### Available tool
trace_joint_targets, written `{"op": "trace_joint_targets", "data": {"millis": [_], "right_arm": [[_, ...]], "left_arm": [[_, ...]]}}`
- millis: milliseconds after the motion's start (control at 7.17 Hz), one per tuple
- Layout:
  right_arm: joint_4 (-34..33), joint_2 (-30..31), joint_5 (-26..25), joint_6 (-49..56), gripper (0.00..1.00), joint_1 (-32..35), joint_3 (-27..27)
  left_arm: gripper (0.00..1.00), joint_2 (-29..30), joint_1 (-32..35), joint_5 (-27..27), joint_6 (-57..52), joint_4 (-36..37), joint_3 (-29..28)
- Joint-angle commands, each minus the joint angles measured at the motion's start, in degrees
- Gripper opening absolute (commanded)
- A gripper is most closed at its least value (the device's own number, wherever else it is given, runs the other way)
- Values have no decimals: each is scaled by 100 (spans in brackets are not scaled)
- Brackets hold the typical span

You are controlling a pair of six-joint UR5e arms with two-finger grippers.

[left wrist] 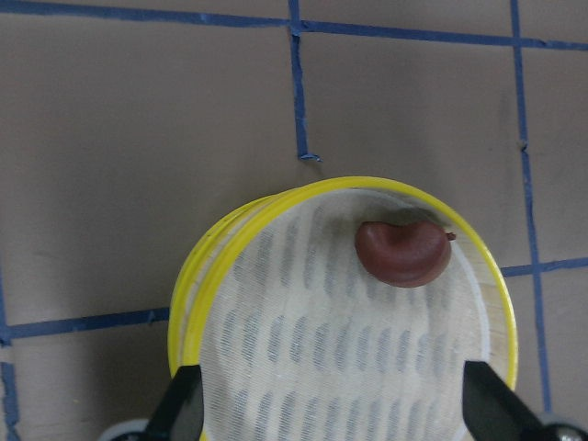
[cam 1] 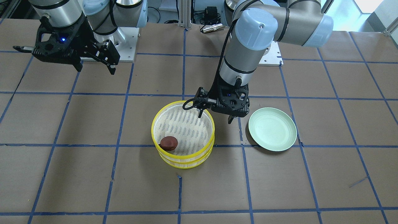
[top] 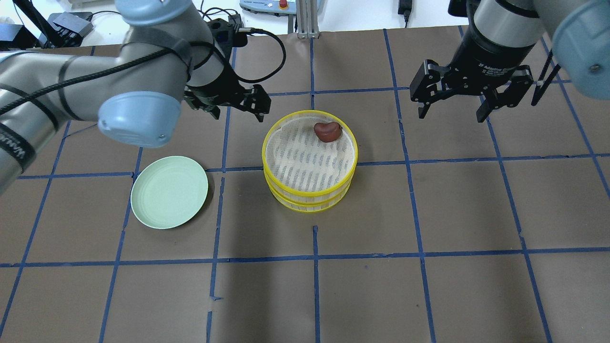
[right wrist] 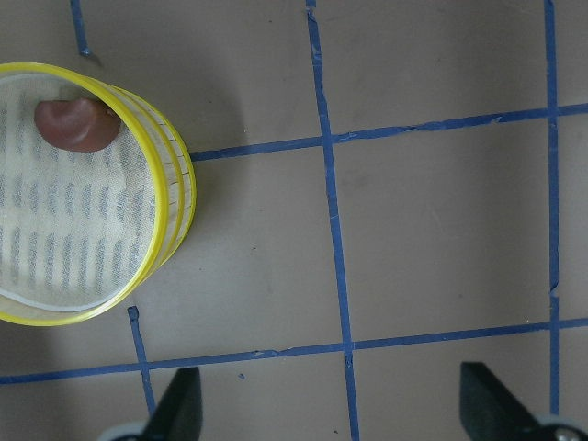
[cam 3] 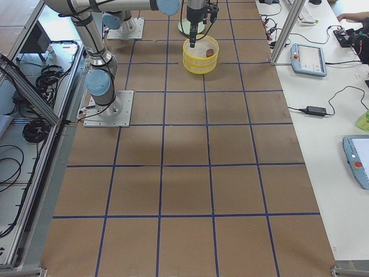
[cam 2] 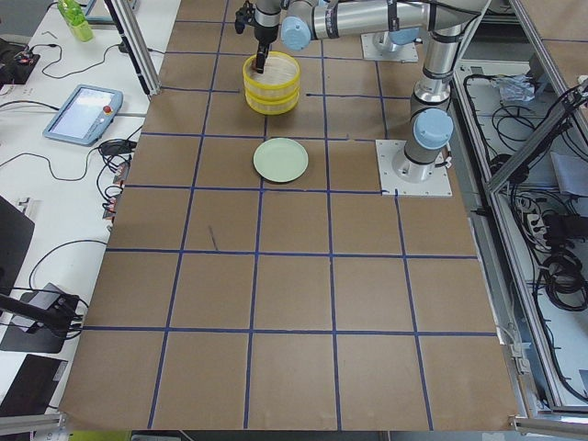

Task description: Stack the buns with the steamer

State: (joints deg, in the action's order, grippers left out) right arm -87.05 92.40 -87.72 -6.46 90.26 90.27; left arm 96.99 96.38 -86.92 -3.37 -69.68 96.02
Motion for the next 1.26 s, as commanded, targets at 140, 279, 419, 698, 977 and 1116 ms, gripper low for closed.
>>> {"op": "trace_joint_targets", "data": {"millis": [140, 279, 419, 698, 977, 1116], "right_arm": [[-40, -11, 18, 31, 100, 0, 0], [-31, -12, 9, 39, 100, 0, -18], [-66, -20, 18, 39, 100, -17, -35], [-58, -3, 35, 39, 100, -61, -53], [-23, 41, 26, 39, 100, -79, -62], [30, 128, 44, 48, 100, -79, -62]], "left_arm": [[100, -740, -944, -158, -568, -1421, -196], [100, -829, -954, -176, -559, -1782, -363], [100, -883, -971, -194, -568, -2168, -503], [100, -866, -989, -185, -559, -2225, -505], [100, -892, -972, -202, -524, -2356, -514], [100, -892, -963, -194, -472, -2444, -514]]}}
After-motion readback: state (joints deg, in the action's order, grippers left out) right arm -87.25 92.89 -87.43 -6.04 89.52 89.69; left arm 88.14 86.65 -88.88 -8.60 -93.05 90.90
